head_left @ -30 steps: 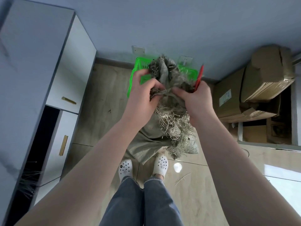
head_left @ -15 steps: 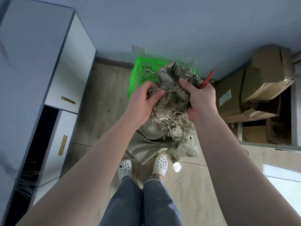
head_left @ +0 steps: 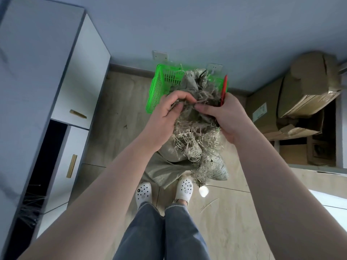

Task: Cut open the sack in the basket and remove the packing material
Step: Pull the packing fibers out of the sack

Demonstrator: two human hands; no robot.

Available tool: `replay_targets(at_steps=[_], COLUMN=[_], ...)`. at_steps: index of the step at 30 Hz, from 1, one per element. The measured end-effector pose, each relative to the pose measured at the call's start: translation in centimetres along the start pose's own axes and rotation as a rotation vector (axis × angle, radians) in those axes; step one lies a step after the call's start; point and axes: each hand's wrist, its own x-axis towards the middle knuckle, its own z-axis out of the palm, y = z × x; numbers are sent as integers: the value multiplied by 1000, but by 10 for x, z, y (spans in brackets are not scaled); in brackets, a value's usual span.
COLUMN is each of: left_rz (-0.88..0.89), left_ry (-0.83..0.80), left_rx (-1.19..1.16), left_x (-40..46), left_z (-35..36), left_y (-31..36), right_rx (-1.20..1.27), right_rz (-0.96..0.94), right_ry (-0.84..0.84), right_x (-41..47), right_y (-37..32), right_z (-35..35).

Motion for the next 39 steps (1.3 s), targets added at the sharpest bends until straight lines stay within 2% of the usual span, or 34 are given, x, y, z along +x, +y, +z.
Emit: replay_targets(at_steps=[2,5,8,11,15,17,20,22,24,26,31,39], left_rz=[-24,-68,-82,-82,-102,-114,-104,-108,-120,-104,-53,-37], left_ry=[-36,-44,60,123,126,136,148,151,153,154,166,170], left_rx=[46,252,390,375,296,272,257,254,243,245,235,226], left_x=[2,7,11,12,11,12,13,14,14,14,14,13], left_z=[-2,-2,0,3,1,-2,-4,-3,-2,-1,-1,2], left_y=[-5,-12,-13,-11,-15,-17,-19,-18,-18,-20,-23,-23], right_rx=[100,238,327,369,209,43,-87,-145,-217,-175,-26,14], right_rz=[4,39,77,95,181,209,14,-24,48,131,269,281], right_ry=[81,133,182,196,227,344,476,348,109,-47,-96,-118], right_x=[-1,-2,-3,-4,-4,-10,-31,-47,-63,-74,-72,-58], right_y=[0,1,4,5,0,-5,-11,-12,-11,-9,-3,-4], right_z=[-3,-7,-6,-5,-14,-21,-23,-14,0,13,18,28])
